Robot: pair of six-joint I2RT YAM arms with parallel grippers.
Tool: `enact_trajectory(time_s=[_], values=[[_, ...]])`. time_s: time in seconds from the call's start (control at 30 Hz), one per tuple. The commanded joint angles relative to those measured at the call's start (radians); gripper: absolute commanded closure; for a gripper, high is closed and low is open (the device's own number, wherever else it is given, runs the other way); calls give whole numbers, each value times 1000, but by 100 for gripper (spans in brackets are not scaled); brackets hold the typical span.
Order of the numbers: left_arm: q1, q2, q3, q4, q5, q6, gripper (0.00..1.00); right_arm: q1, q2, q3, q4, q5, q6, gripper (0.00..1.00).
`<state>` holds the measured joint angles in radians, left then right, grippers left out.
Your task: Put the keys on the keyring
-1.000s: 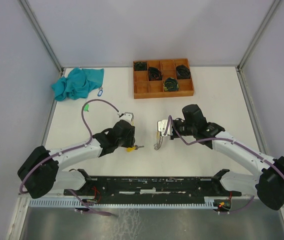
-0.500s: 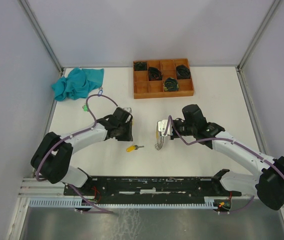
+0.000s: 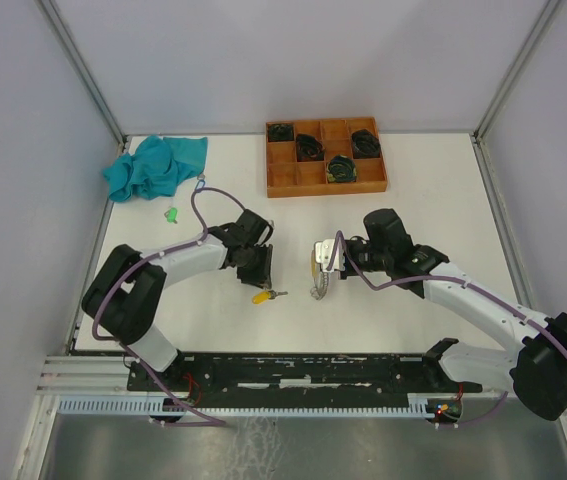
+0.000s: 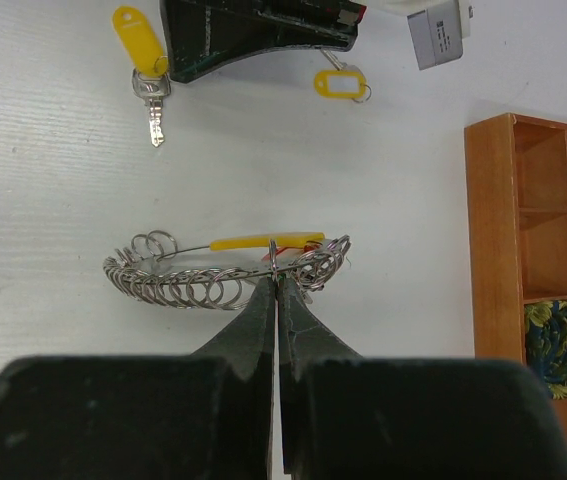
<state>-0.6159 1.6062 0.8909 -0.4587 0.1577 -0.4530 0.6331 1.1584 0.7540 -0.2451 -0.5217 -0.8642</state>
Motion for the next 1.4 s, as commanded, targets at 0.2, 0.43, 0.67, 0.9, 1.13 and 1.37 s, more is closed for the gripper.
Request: enact_trajectory(time_s=[0.2, 0.43, 0.67, 0.9, 1.13, 1.37], values=[[7, 33, 43, -29, 73, 58, 73, 4, -19, 29, 45, -2, -9, 99], [6, 36, 51, -35, 86, 57, 79, 4, -16, 28, 46, 1, -9, 99], [7, 17, 53, -44, 87, 44, 79, 4, -17, 28, 46, 1, -9, 99], [6, 23, 53, -47, 85, 31, 81, 4, -21, 25, 47, 2, -9, 99], [5, 26, 48, -23, 94, 2, 85, 4, -26, 25, 47, 4, -9, 99], [-8, 47, 60, -7, 97, -9, 90, 4, -31, 22, 47, 6, -9, 99]])
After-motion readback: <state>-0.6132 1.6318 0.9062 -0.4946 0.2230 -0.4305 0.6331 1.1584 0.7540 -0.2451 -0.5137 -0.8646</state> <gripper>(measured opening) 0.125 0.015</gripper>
